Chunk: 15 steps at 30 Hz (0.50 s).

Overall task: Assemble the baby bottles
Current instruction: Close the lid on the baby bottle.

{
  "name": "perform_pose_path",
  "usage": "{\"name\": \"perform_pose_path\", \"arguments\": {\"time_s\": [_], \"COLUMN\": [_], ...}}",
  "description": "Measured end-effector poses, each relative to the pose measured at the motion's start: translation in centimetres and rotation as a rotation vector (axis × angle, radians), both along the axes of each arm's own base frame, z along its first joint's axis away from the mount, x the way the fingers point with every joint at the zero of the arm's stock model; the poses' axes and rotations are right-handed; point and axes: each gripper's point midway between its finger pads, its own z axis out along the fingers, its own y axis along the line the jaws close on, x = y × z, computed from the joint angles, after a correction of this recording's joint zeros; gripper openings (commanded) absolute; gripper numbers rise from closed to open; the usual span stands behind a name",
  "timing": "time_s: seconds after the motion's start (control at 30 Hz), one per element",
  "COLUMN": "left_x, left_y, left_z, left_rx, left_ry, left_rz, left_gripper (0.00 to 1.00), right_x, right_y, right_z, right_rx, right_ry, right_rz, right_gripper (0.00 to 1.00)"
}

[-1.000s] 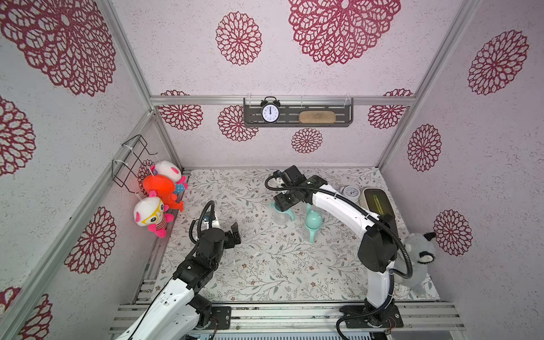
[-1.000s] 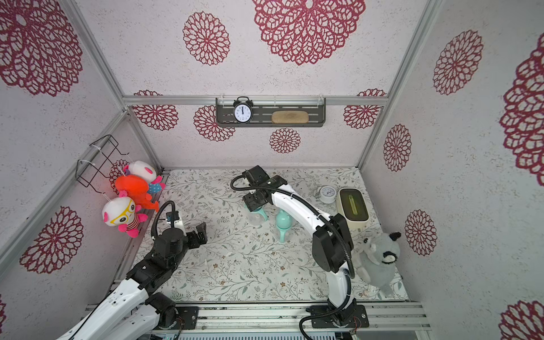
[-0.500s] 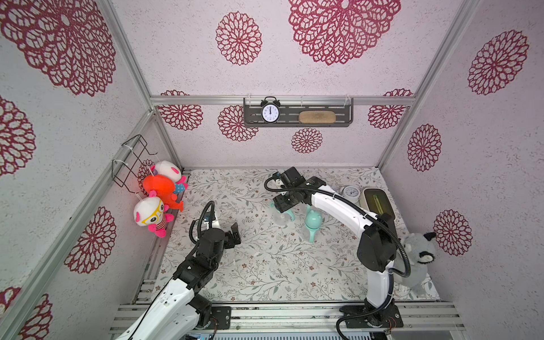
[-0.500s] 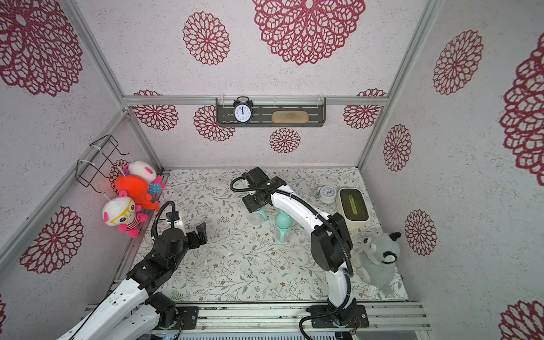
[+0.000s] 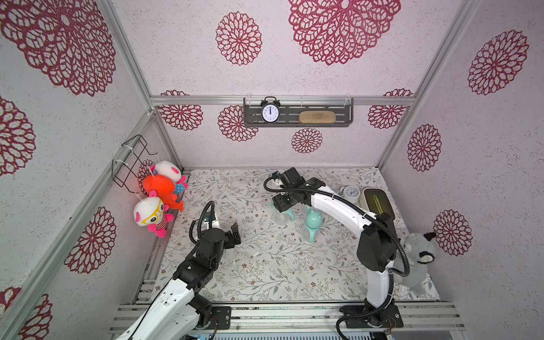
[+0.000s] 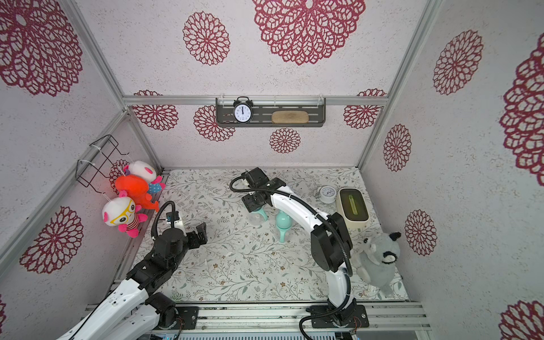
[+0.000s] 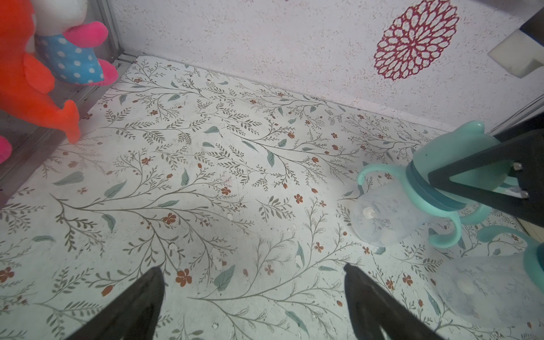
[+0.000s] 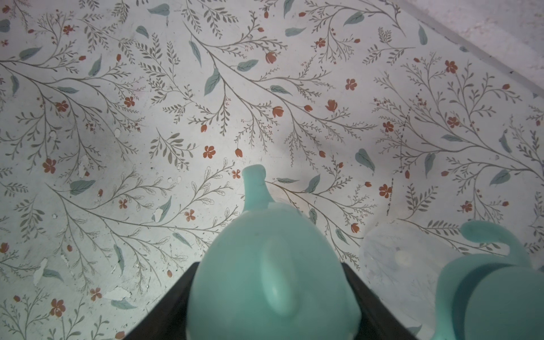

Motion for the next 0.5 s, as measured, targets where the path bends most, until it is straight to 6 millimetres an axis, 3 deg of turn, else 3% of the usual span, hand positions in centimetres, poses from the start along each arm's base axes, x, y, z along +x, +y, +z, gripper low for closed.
{"name": "perform_pose_path", "arguments": {"time_s": [0.5], "left_x": [0.08], "left_y": [-0.15], "left_z": [-0.19], "left_rx": [0.000], "left_ry": [0.006], "left_rz": [-0.005], "left_gripper": [0.98], "right_x": [0.08], "right_y": [-0.03], "right_z": [0.02], "right_rx": [0.022], "right_ry": [-0.039], "right_rz": [-0.005], "right_gripper": [0.70]}}
